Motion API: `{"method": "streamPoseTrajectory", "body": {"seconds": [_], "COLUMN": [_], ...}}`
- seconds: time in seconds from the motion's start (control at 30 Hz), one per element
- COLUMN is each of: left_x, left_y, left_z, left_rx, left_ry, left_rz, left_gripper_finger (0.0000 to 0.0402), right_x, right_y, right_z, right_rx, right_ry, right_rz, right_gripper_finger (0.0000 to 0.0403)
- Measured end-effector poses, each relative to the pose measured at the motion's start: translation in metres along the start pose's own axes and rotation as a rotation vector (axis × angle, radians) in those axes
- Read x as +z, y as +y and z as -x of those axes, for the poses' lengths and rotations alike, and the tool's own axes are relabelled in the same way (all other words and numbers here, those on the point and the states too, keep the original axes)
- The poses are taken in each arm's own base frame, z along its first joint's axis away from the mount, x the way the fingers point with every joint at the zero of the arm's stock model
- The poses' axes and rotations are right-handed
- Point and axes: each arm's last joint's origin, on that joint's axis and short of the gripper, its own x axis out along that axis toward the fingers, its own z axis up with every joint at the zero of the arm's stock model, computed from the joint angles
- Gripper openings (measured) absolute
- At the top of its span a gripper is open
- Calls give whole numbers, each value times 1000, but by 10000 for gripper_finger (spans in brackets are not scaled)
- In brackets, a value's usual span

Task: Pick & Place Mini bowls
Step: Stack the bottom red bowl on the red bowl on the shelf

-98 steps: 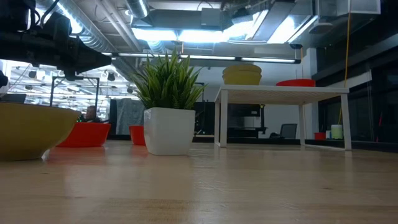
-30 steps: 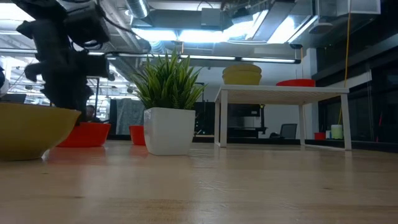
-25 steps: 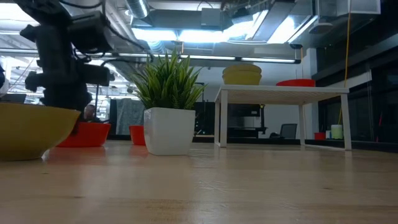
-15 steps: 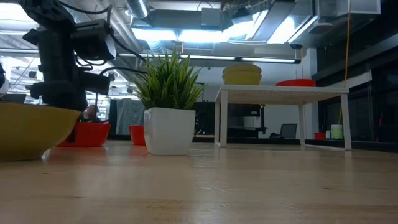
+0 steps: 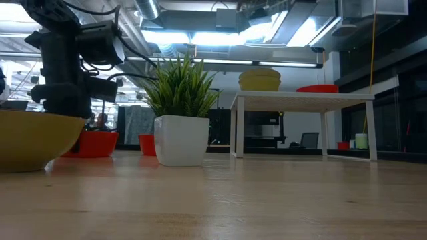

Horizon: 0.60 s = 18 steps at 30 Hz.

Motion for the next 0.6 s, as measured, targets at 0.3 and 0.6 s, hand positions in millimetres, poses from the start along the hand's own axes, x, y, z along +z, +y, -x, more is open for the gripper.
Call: {"method": "streamPoseTrajectory", "body": {"seconds": [0.3,0.6], "left_x": [3,24], "left_y": [-2,-13], "left_z": [12,72], "left_rx": [-46,-277], "left_ry": [-58,-299], "left_rz": [-29,-203], "left_gripper_finger": [4,3], "right_x": [2,10], "right_y": [2,-5], "right_z": [0,-1], "right_rx": [21,17], "right_ry": [-22,-42], "right_rz": [-11,13], "right_gripper_finger": [21,21]}}
